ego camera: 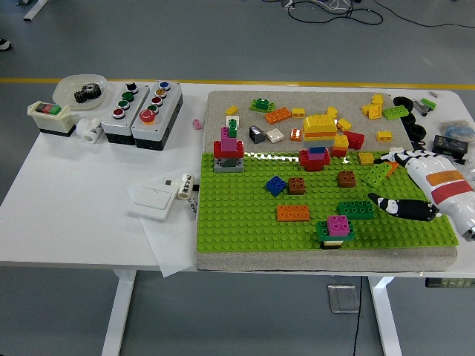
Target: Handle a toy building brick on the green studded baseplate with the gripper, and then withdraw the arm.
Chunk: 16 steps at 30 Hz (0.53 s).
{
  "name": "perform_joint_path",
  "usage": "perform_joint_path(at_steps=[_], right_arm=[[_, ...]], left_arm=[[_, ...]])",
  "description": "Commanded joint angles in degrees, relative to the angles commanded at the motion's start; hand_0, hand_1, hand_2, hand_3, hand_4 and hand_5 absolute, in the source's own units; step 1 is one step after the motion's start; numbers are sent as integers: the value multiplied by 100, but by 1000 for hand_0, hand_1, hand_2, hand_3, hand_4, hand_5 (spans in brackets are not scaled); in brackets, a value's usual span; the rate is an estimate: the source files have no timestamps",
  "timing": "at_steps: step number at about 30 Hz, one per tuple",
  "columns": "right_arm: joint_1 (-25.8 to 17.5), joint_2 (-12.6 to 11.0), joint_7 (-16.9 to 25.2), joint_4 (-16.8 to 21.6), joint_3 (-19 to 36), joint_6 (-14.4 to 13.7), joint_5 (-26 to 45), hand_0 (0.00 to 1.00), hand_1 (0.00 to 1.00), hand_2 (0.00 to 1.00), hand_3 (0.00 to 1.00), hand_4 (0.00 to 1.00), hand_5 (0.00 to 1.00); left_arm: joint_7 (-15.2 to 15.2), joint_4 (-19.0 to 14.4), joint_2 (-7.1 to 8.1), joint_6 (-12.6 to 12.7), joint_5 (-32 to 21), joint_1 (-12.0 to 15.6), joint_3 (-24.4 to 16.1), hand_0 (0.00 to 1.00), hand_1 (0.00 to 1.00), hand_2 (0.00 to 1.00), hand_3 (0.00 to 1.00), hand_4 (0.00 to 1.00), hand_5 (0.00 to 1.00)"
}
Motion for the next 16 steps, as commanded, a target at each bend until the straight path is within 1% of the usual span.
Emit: perform_joint_path(at_steps=[1,2,3,5,6,7,12,13,16], right_arm=[[60,-18,-23,-98,19,40,21,779,741,770,729,812,528],[111,-43,-72,-180,40,115,22,779,741,770,729,812,528],[151,-84,-139,-223,45,220,25,779,741,770,729,812,528],[212,-184,-184,-265,2,319,30,779,741,770,729,812,528],[225,-208,-192,-273,-9,338,31,779,741,770,729,812,528],[273,-301,-189,-287,-64,348,54,771,735,774,800,817,525],[504,-543,-222,-407,-274,401,135,771,735,774,800,817,525],[565,-604,-254,-424,-344,457,149,770,740,779,880,831,533],[690,-725,-294,-481,-517,587,179,770,740,779,880,831,533]], left_arm=[[-4,1,1,-2,-14,-6,9,761,774,734,607,661,627],[-6,1,3,-6,-25,-12,16,761,774,734,607,661,627],[-11,1,5,-7,-40,-14,26,761,774,734,607,661,627],[-16,3,7,-7,-51,-15,28,761,774,734,607,661,627],[-17,3,7,-7,-53,-16,27,761,774,734,607,661,627],[-22,5,8,-5,-70,-19,38,758,774,733,606,661,627],[-15,7,9,-16,-53,-22,25,758,774,733,606,661,627],[-13,8,10,-21,-47,-23,20,755,766,732,607,662,626],[-7,10,10,-31,-31,-26,8,755,766,732,607,662,626]])
